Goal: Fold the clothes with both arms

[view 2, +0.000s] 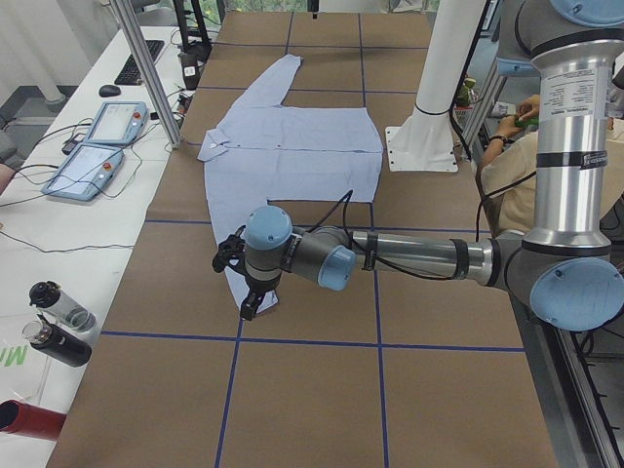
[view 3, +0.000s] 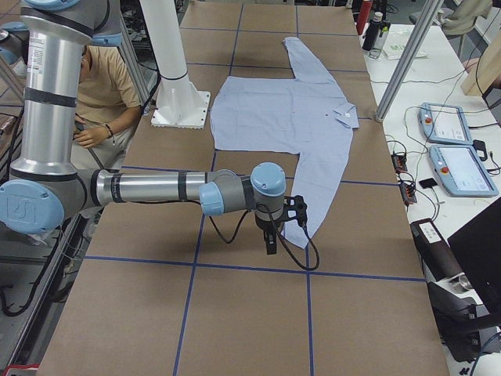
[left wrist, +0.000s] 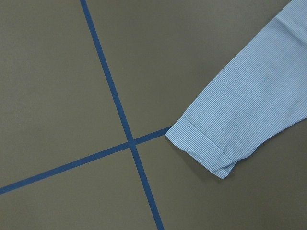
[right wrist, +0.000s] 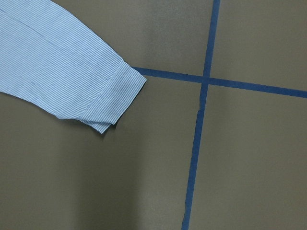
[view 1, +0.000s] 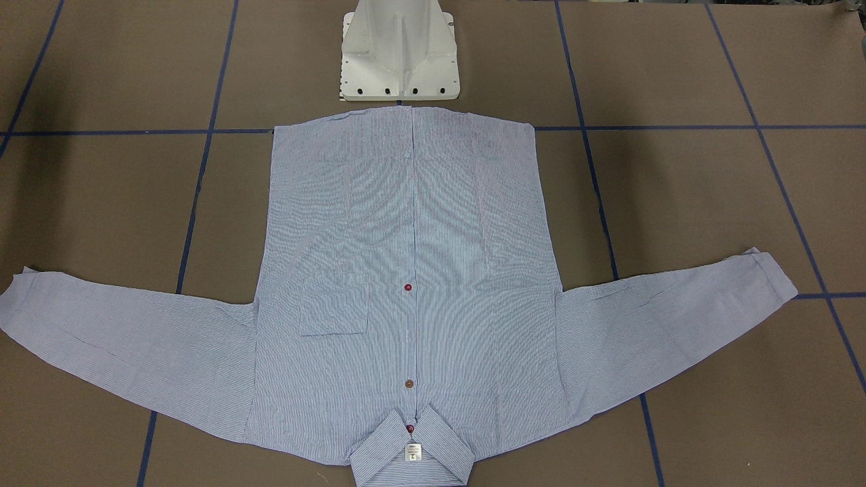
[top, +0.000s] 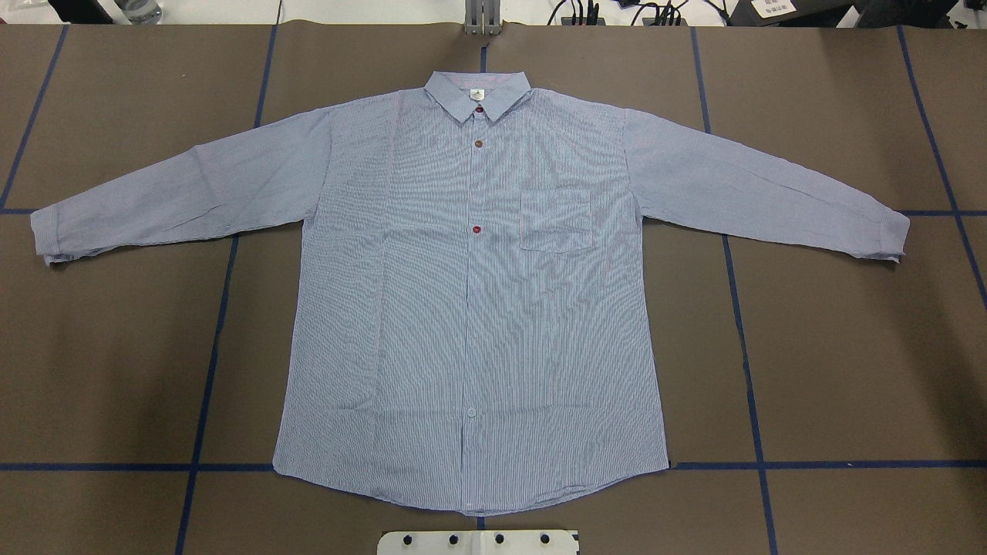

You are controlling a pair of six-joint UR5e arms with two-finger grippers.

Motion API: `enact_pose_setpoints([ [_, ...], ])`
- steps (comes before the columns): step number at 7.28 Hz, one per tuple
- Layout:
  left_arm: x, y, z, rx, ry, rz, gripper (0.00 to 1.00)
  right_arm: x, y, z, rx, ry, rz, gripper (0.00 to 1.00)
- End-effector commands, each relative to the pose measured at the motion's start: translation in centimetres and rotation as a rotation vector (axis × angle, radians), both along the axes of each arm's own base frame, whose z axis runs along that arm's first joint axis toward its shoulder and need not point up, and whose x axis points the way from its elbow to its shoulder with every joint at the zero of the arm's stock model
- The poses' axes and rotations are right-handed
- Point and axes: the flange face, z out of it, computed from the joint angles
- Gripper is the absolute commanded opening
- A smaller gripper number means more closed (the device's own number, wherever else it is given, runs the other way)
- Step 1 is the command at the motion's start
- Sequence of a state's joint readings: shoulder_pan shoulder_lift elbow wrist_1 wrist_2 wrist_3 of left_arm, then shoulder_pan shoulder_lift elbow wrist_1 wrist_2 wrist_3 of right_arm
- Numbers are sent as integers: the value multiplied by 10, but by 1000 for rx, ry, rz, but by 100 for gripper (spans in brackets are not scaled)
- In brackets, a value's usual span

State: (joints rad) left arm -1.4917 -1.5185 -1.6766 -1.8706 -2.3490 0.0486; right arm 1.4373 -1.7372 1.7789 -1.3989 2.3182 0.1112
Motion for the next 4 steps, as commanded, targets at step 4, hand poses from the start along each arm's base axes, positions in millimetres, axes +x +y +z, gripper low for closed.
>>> enact_pose_setpoints([
  [4,0,0,-6,14,1,-1,100,0,0,2,-6,-1,0,100],
])
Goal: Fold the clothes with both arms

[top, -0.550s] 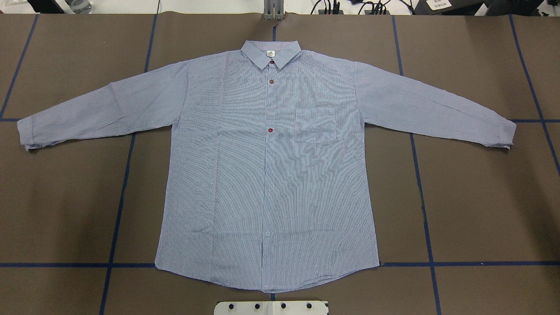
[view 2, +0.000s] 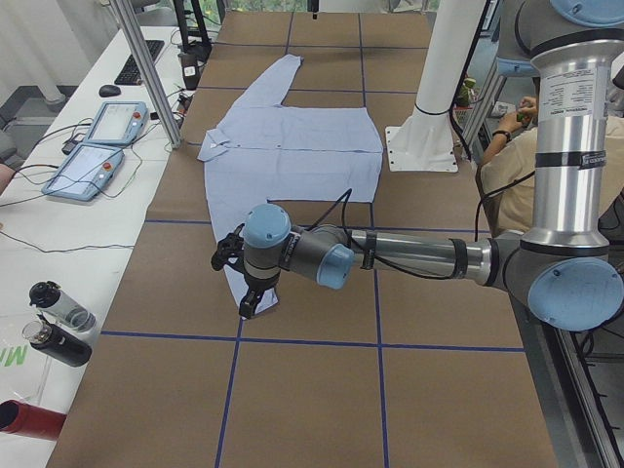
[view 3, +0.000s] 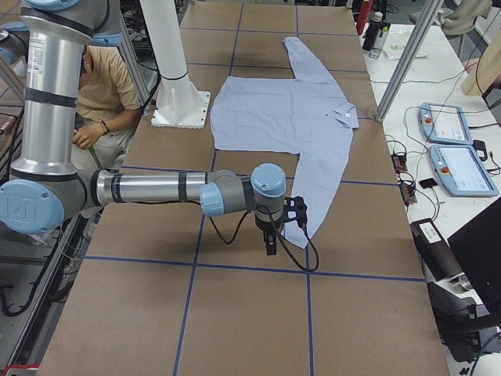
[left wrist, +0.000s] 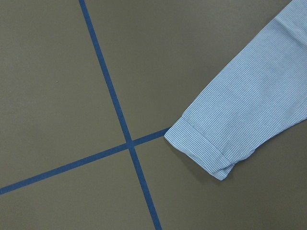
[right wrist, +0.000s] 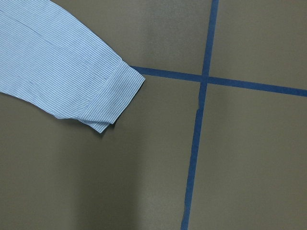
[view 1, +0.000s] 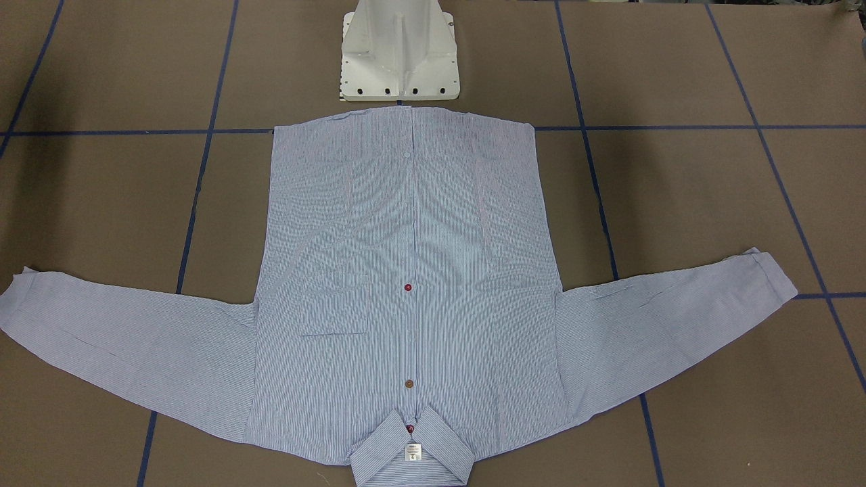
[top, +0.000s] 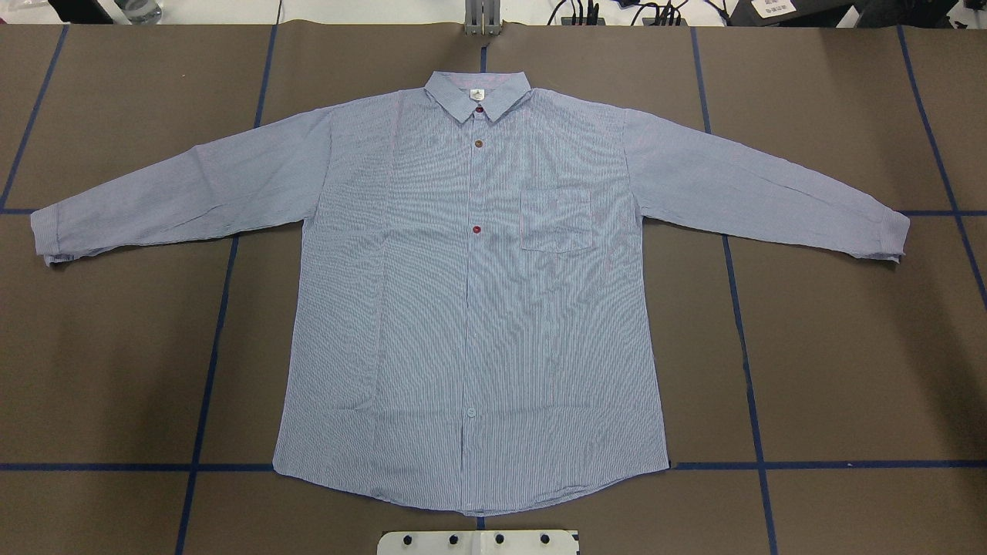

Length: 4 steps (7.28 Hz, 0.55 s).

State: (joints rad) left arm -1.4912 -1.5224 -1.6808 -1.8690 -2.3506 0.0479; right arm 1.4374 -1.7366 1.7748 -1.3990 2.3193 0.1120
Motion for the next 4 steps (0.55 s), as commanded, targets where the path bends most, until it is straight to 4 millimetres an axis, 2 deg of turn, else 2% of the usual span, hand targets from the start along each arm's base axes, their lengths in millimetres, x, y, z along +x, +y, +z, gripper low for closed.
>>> enact_pose_setpoints([
  [1,-1,3,-1,7,4,1,100,-1,-2,8,-14,6,-1,100],
  [2,0,3,-2,10,7,2,100,-1,-5,18,-30,7,-1,100],
  [4,0,2,-8,26,9,5,100,-8,-5,14,-35,-40,-18,100],
])
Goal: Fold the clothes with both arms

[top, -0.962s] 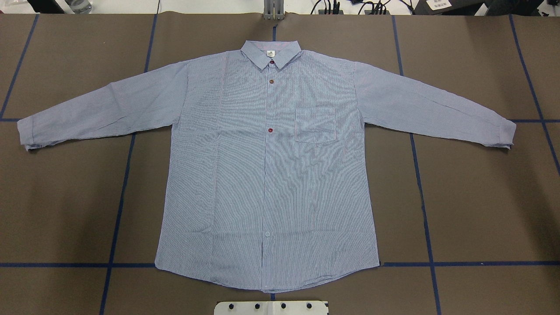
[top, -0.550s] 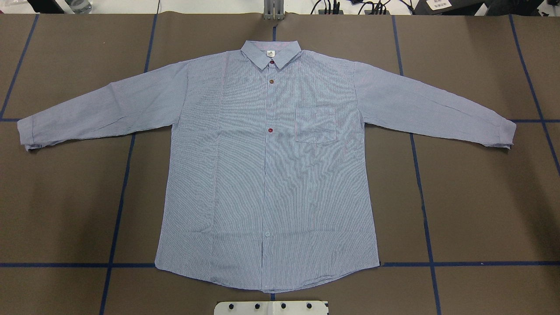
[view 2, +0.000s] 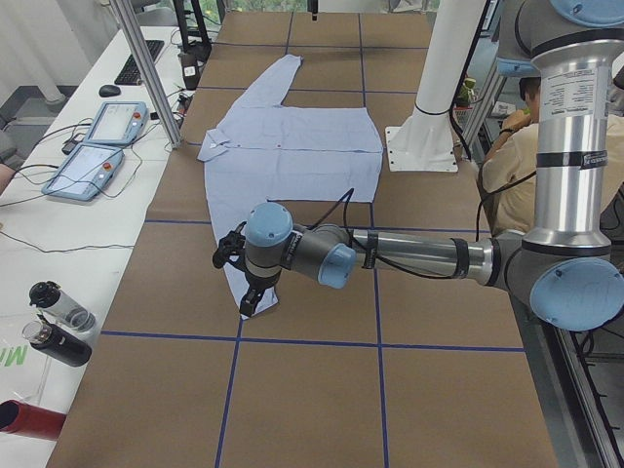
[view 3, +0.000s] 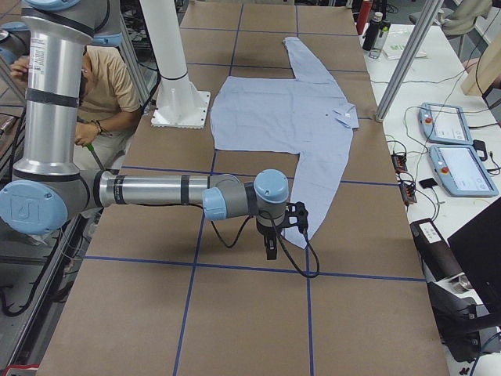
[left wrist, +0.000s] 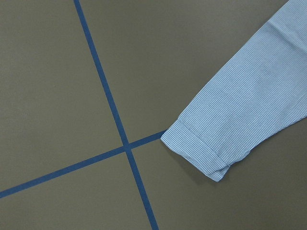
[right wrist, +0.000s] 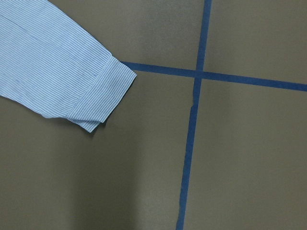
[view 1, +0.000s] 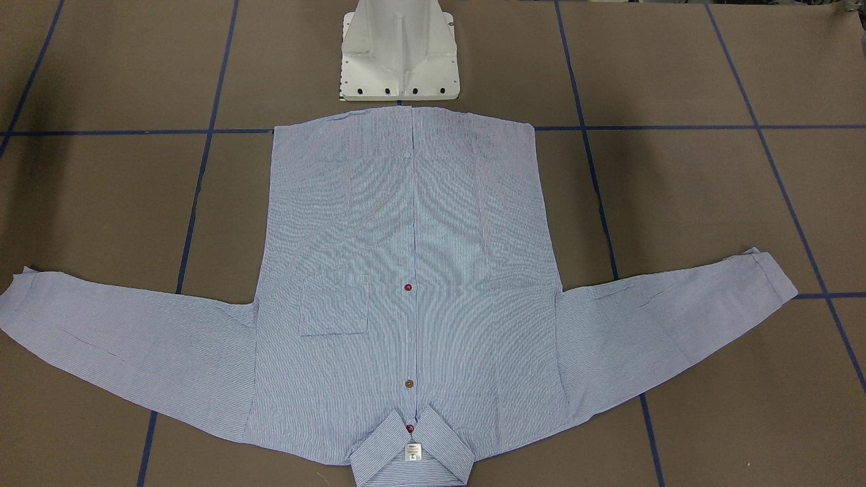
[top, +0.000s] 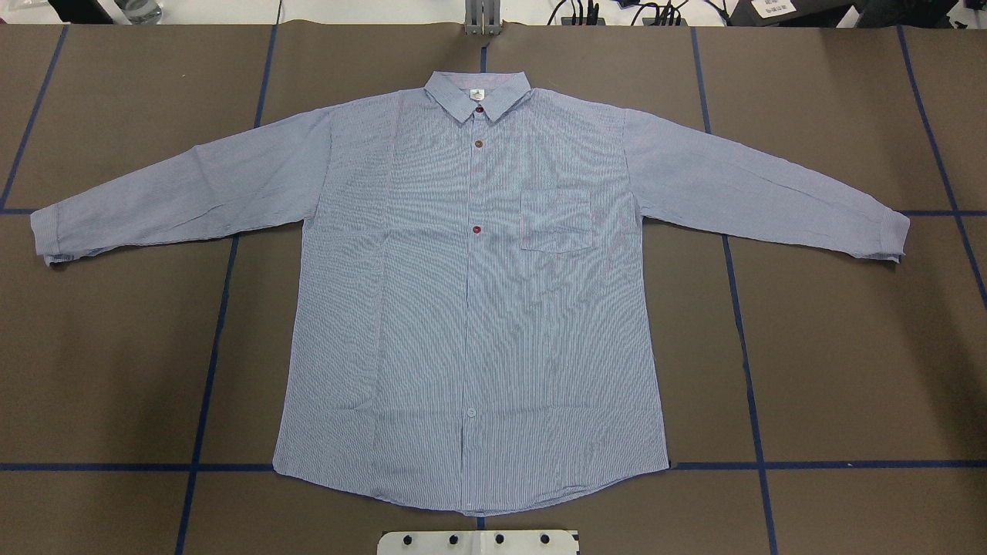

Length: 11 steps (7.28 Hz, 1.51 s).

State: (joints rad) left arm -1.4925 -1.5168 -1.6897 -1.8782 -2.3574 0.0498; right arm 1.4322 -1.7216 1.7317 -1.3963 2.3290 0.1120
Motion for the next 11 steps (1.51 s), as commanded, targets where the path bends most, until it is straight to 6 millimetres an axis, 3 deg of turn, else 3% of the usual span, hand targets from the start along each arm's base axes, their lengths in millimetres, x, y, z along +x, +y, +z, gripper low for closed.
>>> enact_pose_setpoints([
  [1,0,2,-13,28,3,2,100,-12,-1,-3,-2,-47,-27,100],
  [3,0,3,-17,35,3,1,100,-45,-2,-6,-92,-58,49,100],
  [6,1,3,-17,32,5,1,100,-69,-9,42,-203,-157,309,98],
  [8,1,3,-16,31,5,1,100,-115,-33,33,-284,-151,419,96],
  [9,1,3,-16,30,5,0,100,-122,-47,37,-297,-141,434,95],
  [11,0,3,-16,30,4,-1,100,-129,-54,37,-347,-146,473,94],
])
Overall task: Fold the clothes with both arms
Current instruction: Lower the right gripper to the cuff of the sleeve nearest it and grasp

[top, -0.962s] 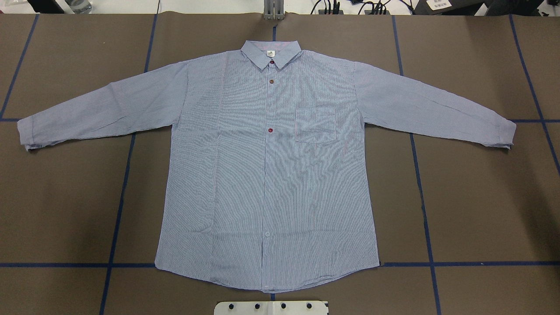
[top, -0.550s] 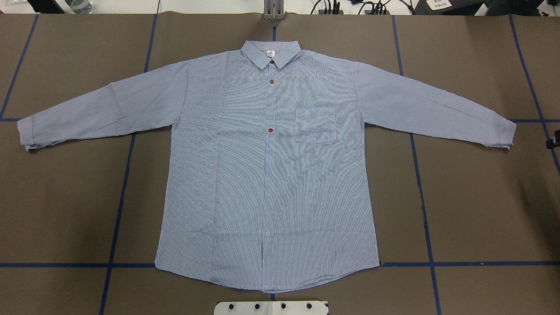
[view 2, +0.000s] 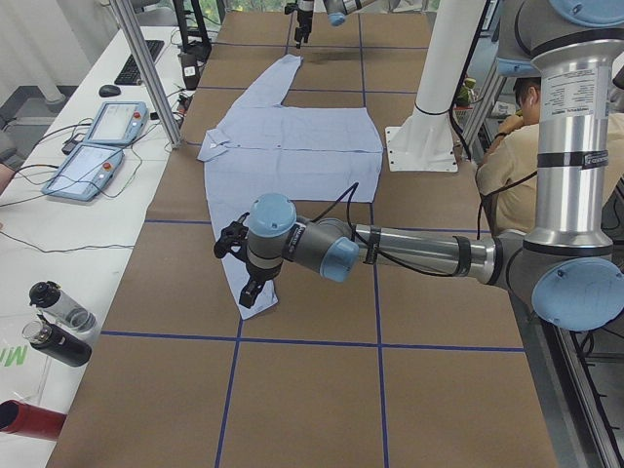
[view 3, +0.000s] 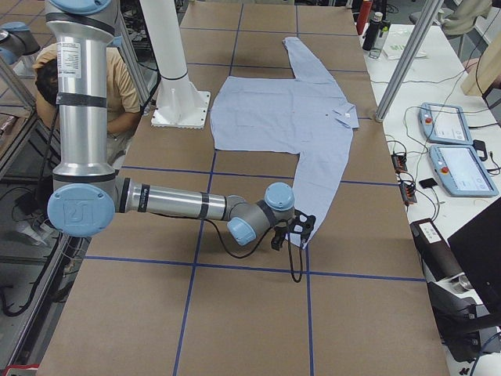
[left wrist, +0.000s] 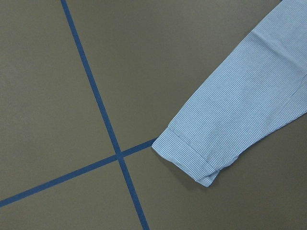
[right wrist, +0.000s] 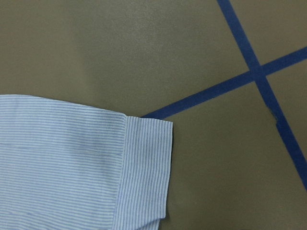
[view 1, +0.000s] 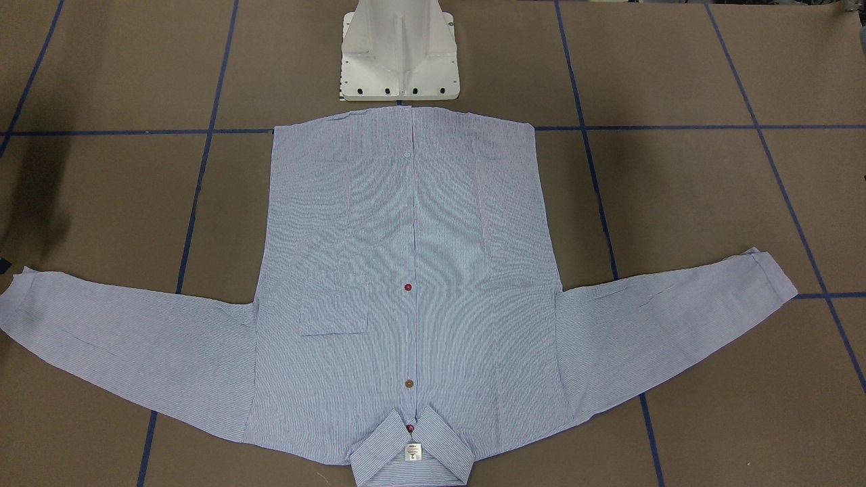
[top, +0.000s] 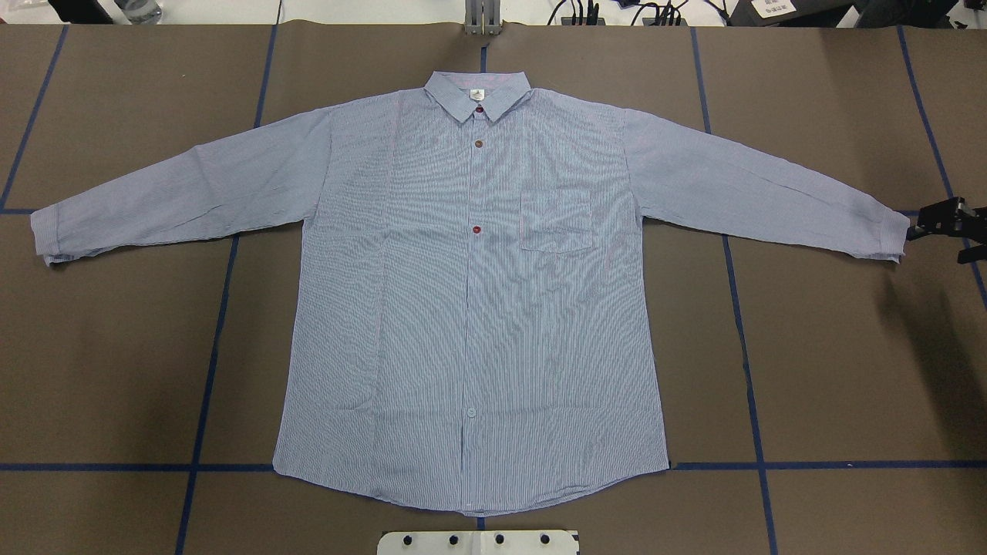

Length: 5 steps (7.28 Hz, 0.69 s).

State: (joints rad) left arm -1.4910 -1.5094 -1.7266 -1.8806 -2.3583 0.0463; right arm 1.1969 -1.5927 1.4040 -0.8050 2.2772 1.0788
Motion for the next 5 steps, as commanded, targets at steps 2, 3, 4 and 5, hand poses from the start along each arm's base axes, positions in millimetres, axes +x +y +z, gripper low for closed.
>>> enact_pose_setpoints([
  [2,0,-1,0,1,-3,-2,100,-17,-13,2,-74,-9,43,94],
  [3,0,-1,4,-6,-4,-1,100,-22,-13,0,-71,-14,34,94],
  [4,0,-1,5,-8,-4,-2,100,-27,-15,-1,-71,-13,27,94],
  [5,0,-1,5,-7,-4,-1,100,-33,-21,-8,-69,-21,30,94],
])
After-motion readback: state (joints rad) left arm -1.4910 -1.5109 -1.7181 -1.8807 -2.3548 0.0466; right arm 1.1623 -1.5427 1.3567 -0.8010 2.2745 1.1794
